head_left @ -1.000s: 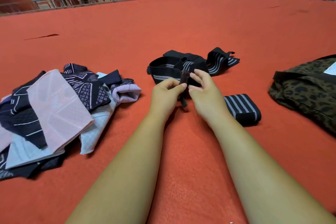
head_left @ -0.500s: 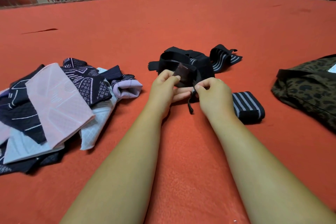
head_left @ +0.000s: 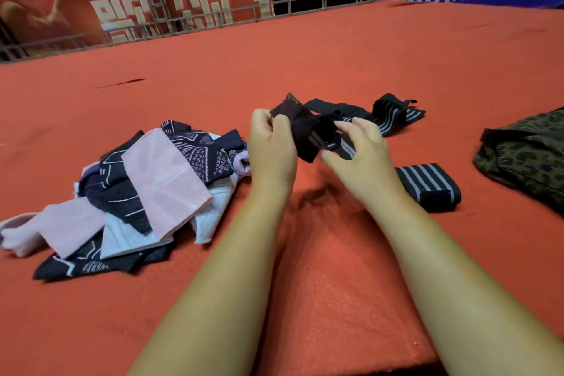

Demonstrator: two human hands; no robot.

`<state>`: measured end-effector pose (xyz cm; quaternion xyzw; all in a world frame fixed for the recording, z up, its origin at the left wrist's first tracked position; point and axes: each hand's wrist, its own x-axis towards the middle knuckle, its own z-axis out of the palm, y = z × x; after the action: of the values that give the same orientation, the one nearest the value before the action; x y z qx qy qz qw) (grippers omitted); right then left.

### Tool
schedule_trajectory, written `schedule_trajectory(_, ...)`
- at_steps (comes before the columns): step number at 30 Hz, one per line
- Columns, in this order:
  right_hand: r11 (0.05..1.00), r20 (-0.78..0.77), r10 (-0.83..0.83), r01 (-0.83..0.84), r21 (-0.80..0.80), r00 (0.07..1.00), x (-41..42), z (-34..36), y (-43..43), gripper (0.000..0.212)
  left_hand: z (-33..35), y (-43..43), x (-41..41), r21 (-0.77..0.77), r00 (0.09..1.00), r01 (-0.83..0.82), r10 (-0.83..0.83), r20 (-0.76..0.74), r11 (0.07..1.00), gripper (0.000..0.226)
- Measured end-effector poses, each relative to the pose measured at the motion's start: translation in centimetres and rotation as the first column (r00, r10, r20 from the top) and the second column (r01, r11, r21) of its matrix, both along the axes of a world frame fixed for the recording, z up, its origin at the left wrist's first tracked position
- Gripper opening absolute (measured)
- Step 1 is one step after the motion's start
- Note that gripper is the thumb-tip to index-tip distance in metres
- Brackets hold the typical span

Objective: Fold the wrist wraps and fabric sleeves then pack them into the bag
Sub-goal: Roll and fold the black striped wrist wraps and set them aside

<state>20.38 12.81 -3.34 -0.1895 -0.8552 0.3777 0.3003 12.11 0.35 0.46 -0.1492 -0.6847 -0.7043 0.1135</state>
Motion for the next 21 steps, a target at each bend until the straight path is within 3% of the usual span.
schedule_trajectory(3, 0.983, -0.077, 0.181, -0.182, -0.010, 0.980, 1.1, 1.6, -1.5, 0.078, 2.0, -2.8, 1.0, -0.029, 0.996, 0.060, -0.058, 0.069, 0.998, 0.008)
schedule_trajectory(7, 0.919, -0.099, 0.376, -0.357, 0.168, 0.921, 2.8, 3.2, -3.6, 0.040, 4.6, -6.7, 3.1, 0.040, 0.989, 0.091, -0.095, 0.111, 0.995, 0.010)
schedule_trajectory(10, 0.892, -0.088, 0.449, -0.452, -0.011, 0.889, 4.6, 4.4, -5.8, 0.014, 6.1, -9.8, 4.4, 0.039, 0.979, 0.108, -0.113, 0.172, 0.993, 0.025)
schedule_trajectory(11, 0.888, -0.084, 0.455, -0.458, -0.032, 0.887, 5.0, 4.7, -6.6, 0.015, 6.5, -10.8, 4.8, 0.043, 0.965, 0.148, -0.154, 0.214, 0.988, 0.031)
schedule_trajectory(14, 0.932, -0.020, 0.343, -0.337, 0.136, 0.939, 5.5, 5.7, -8.9, 0.040, 6.7, -13.4, 5.9, 0.061, 0.908, 0.288, -0.293, 0.299, 0.956, 0.051)
schedule_trajectory(17, 0.954, -0.025, 0.281, -0.276, 0.117, 0.959, 5.8, 6.6, -11.0, 0.049, 5.6, -15.5, 6.3, 0.021, 0.882, 0.394, -0.384, 0.274, 0.919, 0.026)
schedule_trajectory(21, 0.947, 0.028, 0.319, -0.320, 0.032, 0.947, 5.6, 6.7, -12.4, 0.043, 4.2, -17.1, 5.7, 0.019, 0.894, 0.368, -0.359, 0.267, 0.930, 0.022)
